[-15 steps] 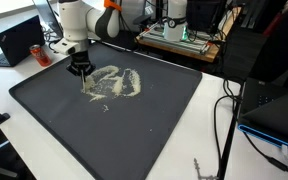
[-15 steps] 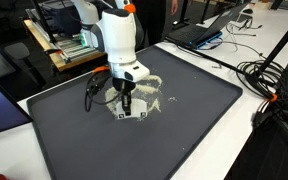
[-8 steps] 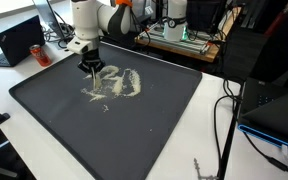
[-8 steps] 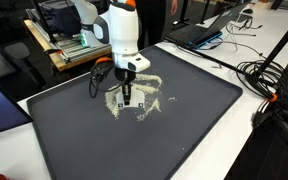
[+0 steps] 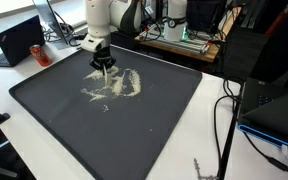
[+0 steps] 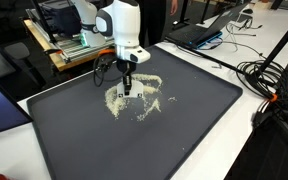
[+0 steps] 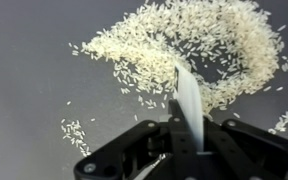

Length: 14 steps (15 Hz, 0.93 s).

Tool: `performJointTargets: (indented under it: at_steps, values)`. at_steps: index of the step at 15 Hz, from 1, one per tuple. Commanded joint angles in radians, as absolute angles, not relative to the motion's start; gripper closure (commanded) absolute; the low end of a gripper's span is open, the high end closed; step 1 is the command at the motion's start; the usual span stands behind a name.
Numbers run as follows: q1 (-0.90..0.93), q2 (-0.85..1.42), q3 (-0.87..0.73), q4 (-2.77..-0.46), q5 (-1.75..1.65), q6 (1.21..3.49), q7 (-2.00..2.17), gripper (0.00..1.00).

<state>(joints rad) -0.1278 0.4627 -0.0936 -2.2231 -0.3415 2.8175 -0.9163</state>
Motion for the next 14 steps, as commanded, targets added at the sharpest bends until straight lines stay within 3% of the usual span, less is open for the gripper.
performJointTargets:
  at_steps: [1,14]
  values:
    - [-0.116,0.4,-0.083,-2.323,-0.367,2.785,-0.89,0.99]
    - [-0.139,0.268,0.005,-2.452,-0.301,2.732,-0.936,0.99]
